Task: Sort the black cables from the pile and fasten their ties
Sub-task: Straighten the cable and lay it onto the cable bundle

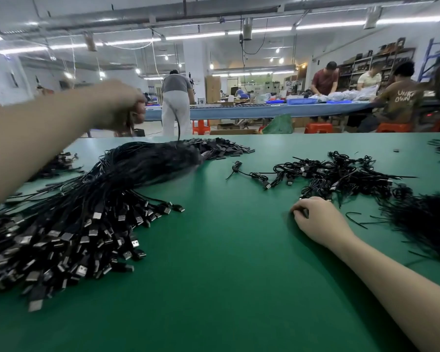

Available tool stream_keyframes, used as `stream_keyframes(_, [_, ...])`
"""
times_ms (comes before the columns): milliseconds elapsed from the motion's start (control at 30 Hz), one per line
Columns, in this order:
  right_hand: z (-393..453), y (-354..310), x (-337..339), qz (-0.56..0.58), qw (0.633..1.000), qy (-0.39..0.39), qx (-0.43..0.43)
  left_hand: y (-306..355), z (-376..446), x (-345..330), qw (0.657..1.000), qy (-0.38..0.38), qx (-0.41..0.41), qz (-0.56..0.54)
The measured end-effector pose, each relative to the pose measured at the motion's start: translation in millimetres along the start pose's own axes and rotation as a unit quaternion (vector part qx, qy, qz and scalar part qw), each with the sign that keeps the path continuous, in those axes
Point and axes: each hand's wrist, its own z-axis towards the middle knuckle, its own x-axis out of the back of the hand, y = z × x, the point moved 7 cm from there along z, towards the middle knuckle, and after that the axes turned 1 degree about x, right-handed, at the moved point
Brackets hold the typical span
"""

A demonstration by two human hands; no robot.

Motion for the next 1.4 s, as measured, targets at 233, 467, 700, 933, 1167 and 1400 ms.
stream_keyframes(233, [-2, -2, 0, 0.001, 1.000, -0.002, 0.014, 11, -44, -16, 0.982, -0.042, -0.181, 0.041])
stream_keyframes(467, [-2, -1, -2, -0.004, 1.000, -0.010, 0.004, -93, -40, 1, 0.750, -0.196, 0.128, 0.619])
stream_keyframes(700, [-3, -1, -2, 0.005, 1.000, -0.010, 0.005, -147, -21, -16, 0.743, -0.183, 0.066, 0.640])
stream_keyframes(933, [-8, -16, 2, -0.031, 0.998, 0.013, 0.048, -146, 12, 7, 0.748, -0.161, 0.062, 0.641])
stream_keyframes(1167, [-10, -104, -12, 0.024, 0.988, -0.035, 0.149, -119, 18, -9, 0.743, -0.129, 0.014, 0.657])
stream_keyframes(1400, [31, -203, -84, 0.529, 0.768, -0.289, -0.217, -83, -12, -42, 0.871, -0.253, 0.193, 0.374])
